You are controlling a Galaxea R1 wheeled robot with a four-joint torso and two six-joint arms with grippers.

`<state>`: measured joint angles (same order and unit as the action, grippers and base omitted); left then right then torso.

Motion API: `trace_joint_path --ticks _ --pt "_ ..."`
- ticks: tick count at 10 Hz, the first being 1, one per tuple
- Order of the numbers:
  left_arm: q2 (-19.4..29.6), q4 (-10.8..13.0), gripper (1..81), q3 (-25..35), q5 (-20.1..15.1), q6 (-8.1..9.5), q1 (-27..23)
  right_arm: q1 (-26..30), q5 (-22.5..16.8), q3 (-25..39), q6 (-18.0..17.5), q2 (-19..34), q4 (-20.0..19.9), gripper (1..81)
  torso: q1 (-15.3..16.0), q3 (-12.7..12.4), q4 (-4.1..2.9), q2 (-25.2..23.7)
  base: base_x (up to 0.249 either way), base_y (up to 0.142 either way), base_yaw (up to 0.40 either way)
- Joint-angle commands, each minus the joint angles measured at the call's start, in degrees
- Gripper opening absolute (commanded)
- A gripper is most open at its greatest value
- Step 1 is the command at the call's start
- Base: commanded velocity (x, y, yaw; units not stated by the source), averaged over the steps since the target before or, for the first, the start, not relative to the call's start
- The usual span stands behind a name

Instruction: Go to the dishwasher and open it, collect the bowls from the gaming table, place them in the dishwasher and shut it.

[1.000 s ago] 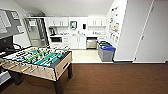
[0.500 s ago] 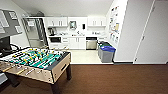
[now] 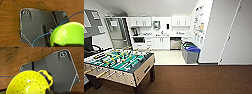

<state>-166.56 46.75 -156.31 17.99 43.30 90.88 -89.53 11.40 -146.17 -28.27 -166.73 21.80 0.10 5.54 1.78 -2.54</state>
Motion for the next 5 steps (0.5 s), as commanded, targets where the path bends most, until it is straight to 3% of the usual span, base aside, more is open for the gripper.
trace_joint_path --ticks 1,5 --pt "0.61 -0.17 1.0 -0.05 -1.65 -0.15 -1.98 2.29 -2.08 0.37 0.23 0.41 0.88 1.0 0.0 0.0 0.0 0.0 0.134 0.0 0.0" --pt "0.61 -0.17 1.0 -0.05 -1.65 -0.23 -1.98 2.37 -2.08 0.37 0.23 0.32 0.88 1.0 0.02 0.0 0.0 0.02 0.141 0.0 0.0"
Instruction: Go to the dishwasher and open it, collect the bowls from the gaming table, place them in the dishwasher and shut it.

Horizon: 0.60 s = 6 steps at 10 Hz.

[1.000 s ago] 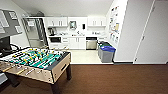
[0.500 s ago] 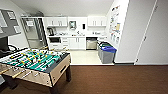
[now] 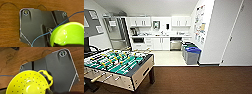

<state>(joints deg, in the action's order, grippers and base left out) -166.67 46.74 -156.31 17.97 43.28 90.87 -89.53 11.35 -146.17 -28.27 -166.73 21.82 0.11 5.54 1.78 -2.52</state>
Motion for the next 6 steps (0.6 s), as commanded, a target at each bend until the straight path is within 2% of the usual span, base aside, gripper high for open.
trace_joint_path --ticks 1,6 --pt "0.63 -0.16 1.0 -0.05 -1.62 -0.21 -1.96 2.29 -2.03 0.37 0.23 0.4 0.94 1.0 -0.02 0.0 0.0 0.0 0.152 0.0 0.0" --pt "0.63 -0.16 1.0 -0.05 -1.62 -0.21 -1.96 2.46 -2.03 0.45 0.23 0.32 0.94 1.0 0.0 0.0 0.0 0.0 0.162 0.0 0.0"
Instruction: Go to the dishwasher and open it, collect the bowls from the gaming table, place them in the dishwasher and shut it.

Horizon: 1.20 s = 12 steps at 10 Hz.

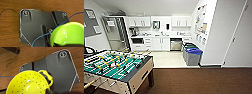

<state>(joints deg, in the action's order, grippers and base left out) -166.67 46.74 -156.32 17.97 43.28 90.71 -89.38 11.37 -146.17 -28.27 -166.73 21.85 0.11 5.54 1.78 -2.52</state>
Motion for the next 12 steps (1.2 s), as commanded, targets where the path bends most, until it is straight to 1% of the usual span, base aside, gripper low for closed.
trace_joint_path --ticks 1,12 --pt "0.63 -0.16 1.0 -0.04 -1.62 -0.21 -1.8 2.31 -2.06 0.54 0.23 0.32 0.92 1.0 0.0 0.0 0.0 0.0 0.163 0.0 0.0" --pt "0.46 -0.16 1.0 -0.04 -1.62 -0.21 -1.8 2.14 -2.06 0.54 0.23 0.32 0.92 1.0 -0.02 0.02 0.0 0.0 0.163 0.0 0.0"
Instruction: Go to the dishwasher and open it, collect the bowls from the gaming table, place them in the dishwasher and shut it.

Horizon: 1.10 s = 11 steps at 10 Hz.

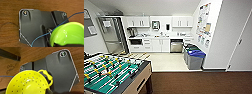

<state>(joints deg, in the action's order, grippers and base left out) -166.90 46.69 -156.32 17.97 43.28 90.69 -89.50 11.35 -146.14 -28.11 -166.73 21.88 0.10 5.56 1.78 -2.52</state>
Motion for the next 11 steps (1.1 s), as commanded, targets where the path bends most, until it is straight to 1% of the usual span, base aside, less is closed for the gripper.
trace_joint_path --ticks 1,4,5,7,8,11 --pt "0.69 -0.11 1.0 -0.04 -1.62 -0.21 -1.78 2.35 -2.03 0.52 0.07 0.32 0.88 1.0 0.0 0.0 0.0 0.0 0.163 0.0 0.0" --pt "0.86 -0.11 1.0 -0.22 -1.62 -0.21 -1.78 2.44 -2.03 0.52 0.16 0.23 0.88 1.0 0.0 -0.02 0.0 0.0 0.166 0.0 0.0" --pt "1.47 -0.2 1.0 -0.22 -1.19 -0.12 -1.78 2.44 -2.03 0.43 0.16 0.23 0.88 1.0 0.0 0.0 0.0 0.0 0.167 -0.061 0.0" --pt "3.68 -0.9 1.0 0.58 -0.3 -0.03 -1.78 2.44 -2.03 0.34 0.16 0.32 0.88 1.0 -0.05 -0.02 0.0 -0.02 0.167 -0.061 0.0" --pt "4.82 -0.9 1.0 1.72 -0.22 0.4 -1.6 2.53 -2.03 0.34 0.16 0.41 0.79 1.0 -0.02 -0.02 0.0 0.0 0.167 -0.061 0.0" --pt "7.71 -0.9 1.0 5.05 -0.13 0.5 -1.52 2.53 -2.03 0.34 -0.01 0.94 0.71 1.0 -0.02 -0.02 0.0 0.0 0.167 -0.061 0.0"
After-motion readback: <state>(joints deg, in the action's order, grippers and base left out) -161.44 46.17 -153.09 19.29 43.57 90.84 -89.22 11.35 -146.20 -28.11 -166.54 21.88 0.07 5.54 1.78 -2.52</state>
